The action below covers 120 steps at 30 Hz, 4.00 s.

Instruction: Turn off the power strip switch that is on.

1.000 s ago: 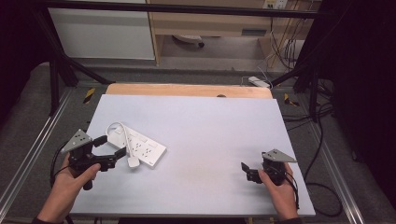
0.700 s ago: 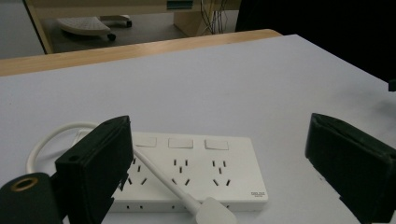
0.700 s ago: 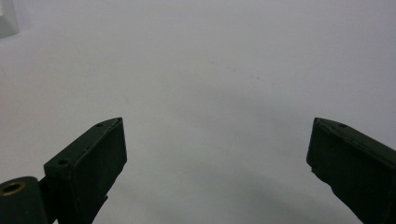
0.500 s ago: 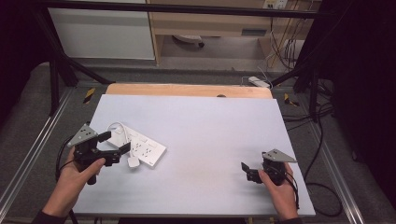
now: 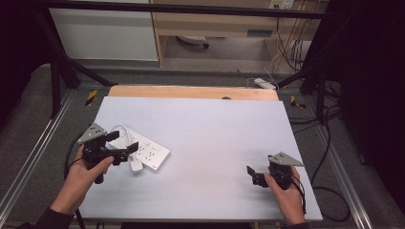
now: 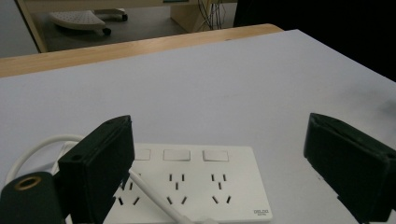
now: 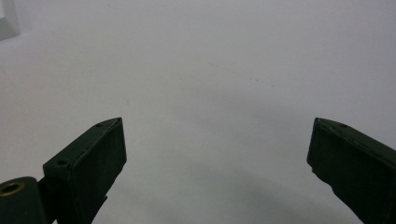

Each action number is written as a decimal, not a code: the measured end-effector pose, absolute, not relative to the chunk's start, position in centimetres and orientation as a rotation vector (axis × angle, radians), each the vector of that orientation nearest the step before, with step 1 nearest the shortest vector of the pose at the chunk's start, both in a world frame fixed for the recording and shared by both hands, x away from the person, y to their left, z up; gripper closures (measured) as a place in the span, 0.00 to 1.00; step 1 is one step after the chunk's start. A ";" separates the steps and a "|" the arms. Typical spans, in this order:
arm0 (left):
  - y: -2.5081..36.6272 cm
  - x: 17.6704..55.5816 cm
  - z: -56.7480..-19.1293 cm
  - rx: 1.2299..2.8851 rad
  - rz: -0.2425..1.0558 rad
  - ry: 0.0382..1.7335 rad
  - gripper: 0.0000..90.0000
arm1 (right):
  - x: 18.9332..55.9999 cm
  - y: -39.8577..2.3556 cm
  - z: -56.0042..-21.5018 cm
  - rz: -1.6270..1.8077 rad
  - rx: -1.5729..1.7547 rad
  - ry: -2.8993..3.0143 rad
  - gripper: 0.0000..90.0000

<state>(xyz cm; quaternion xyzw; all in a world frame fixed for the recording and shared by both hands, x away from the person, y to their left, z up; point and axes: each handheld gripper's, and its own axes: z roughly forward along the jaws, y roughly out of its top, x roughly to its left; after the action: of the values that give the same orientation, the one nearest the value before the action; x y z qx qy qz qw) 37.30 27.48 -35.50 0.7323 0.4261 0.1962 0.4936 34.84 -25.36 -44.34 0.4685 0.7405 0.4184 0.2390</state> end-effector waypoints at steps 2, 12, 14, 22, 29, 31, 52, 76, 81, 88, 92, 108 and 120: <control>27.3 37.7 -35.5 1.781 0.477 1.034 0.09 | 34.8 -25.4 -44.3 1.147 1.279 2.027 0.05; 26.1 38.7 -35.4 1.804 0.475 1.024 0.08 | 34.8 -25.4 -44.3 1.151 1.278 2.024 0.05; 25.9 38.9 -35.4 1.806 0.476 1.024 0.08 | 34.8 -25.4 -44.2 1.153 1.278 2.024 0.05; 25.4 39.5 -35.6 1.807 0.477 1.038 0.08 | 34.8 -25.4 -44.2 1.156 1.277 2.023 0.05; 25.2 40.0 -36.0 1.819 0.476 1.040 0.08 | 34.8 -25.4 -44.2 1.158 1.278 2.022 0.05; 25.1 40.0 -36.0 1.818 0.475 1.041 0.08 | 34.8 -25.4 -44.2 1.159 1.278 2.021 0.05; 24.6 41.5 -37.1 1.844 0.477 1.065 0.09 | 34.8 -25.5 -44.1 1.164 1.278 2.020 0.05; 24.4 42.4 -38.1 1.863 0.474 1.109 0.24 | 34.8 -25.5 -44.1 1.167 1.278 2.020 0.05; 24.3 42.5 -38.3 1.882 0.468 1.110 0.30 | 34.8 -25.5 -44.1 1.166 1.278 2.020 0.05; 24.1 42.7 -38.6 1.896 0.458 1.122 0.38 | 34.8 -25.6 -44.1 1.166 1.277 2.020 0.05; 24.0 42.8 -38.7 1.911 0.456 1.123 0.44 | 34.8 -25.6 -44.1 1.166 1.277 2.022 0.05; 23.3 43.0 -39.2 1.948 0.453 1.089 0.69 | 34.8 -25.6 -44.0 1.168 1.277 2.019 0.05; 23.2 43.2 -39.4 1.951 0.428 1.071 0.90 | 34.7 -25.6 -44.0 1.175 1.283 2.016 0.05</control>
<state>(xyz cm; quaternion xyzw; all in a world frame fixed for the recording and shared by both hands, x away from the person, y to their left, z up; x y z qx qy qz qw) 43.16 23.24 -39.35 0.7796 0.4280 0.1711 0.4239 34.73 -25.61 -43.97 0.4679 0.7355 0.4288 0.2371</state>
